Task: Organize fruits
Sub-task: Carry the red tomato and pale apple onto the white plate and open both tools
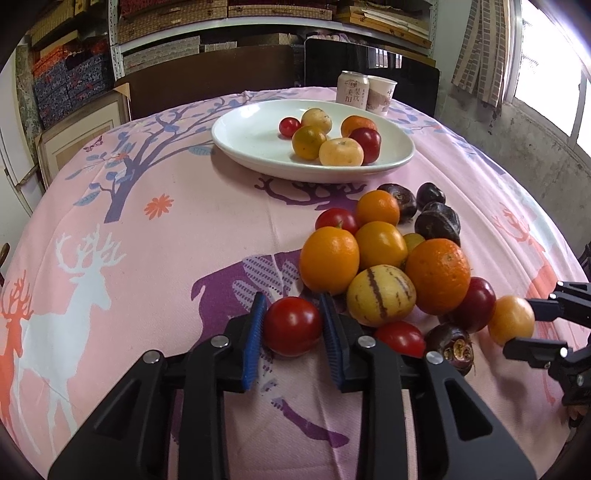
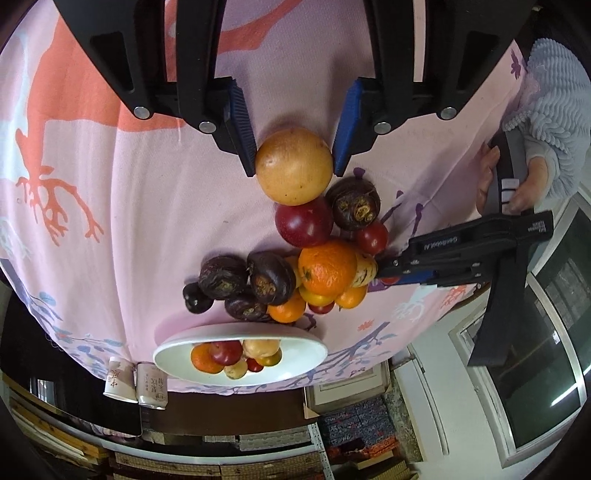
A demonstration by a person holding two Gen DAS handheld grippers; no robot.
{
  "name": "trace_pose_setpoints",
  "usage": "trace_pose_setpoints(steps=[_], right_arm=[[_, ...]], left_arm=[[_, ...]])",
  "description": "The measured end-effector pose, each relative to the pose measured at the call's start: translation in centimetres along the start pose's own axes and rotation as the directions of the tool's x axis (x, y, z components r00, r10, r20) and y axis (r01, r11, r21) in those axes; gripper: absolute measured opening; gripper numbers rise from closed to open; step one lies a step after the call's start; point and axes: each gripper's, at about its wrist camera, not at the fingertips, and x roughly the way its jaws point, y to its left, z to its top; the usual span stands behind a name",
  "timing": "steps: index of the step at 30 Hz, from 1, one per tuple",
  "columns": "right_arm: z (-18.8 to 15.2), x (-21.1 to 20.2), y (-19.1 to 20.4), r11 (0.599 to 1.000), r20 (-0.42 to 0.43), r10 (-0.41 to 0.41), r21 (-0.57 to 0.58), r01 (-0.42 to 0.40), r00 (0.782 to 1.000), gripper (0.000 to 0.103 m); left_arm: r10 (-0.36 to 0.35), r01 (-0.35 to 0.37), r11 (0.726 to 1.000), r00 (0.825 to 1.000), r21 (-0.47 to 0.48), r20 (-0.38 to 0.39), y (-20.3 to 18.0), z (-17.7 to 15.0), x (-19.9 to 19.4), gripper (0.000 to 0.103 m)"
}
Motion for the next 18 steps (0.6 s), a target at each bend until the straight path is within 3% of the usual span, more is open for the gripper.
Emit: trace_pose_setpoints(steps=[5,10,18], right_arm=[[0.3,-0.4,-0.8,1.0,0.022,-0.002,0.02,0.002,1.0,0.042],[2.0,-1.1,-1.6,0.999,0.057,-0.031,0.019,0.03,0.998,0.042],[11.4,-1.4,-4.2,0.995,0.175,-0.09,0.05,0.082,0.98,0.042]], left_arm=[[-0.003,0.003,1.0,0.999,-0.025,0.034,0.5,0.2,-1.0,0.029],[-0.032,0.037,0.997,0.997,-0.067,0.076,1.5,3.0,-1.8,0.029],[-0.005,0.013,0.998,0.99,-0.056,0.139,0.7,11.5,0.2,0.029]])
